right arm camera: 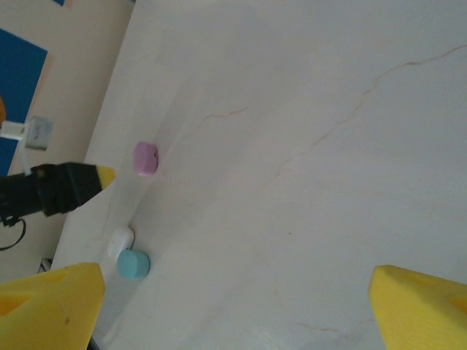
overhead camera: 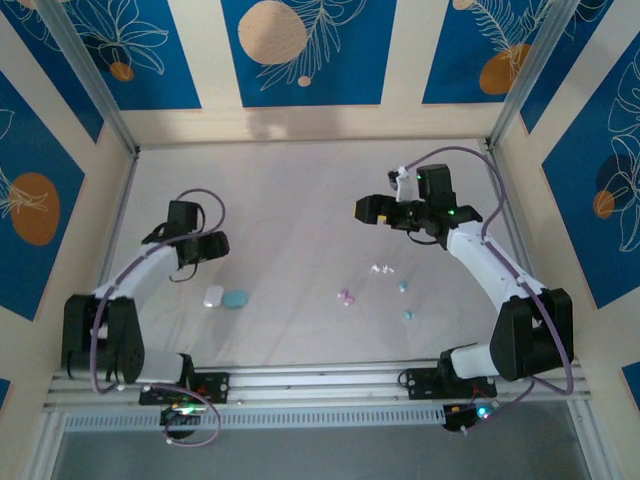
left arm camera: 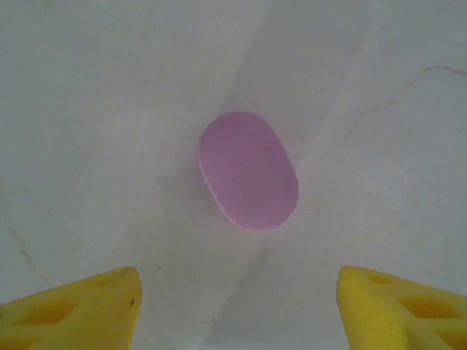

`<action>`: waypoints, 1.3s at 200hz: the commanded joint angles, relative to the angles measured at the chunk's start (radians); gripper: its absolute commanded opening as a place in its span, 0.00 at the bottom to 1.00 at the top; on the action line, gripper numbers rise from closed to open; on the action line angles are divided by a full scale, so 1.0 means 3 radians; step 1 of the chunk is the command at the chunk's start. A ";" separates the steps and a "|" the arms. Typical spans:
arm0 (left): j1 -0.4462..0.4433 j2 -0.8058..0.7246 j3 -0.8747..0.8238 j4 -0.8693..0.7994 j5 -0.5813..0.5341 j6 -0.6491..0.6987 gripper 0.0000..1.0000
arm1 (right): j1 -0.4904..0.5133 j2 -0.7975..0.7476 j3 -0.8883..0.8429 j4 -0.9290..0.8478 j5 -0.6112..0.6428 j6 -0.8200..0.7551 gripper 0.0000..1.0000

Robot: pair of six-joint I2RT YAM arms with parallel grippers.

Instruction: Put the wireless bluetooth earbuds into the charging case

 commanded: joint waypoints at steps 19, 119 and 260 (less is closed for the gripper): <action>0.0029 0.0393 0.0359 -0.0271 0.0075 -0.0306 0.67 | 0.0114 0.0133 0.0068 -0.0233 0.0104 -0.0037 0.94; -0.0053 0.1102 0.0906 -0.0522 -0.0163 -0.0488 0.64 | 0.0190 0.0148 -0.0049 -0.0373 0.0259 0.0049 0.96; -0.0237 0.1200 0.1090 -0.0631 0.0010 -0.0507 0.41 | 0.0264 0.0050 -0.0136 -0.0429 0.0407 0.0102 0.97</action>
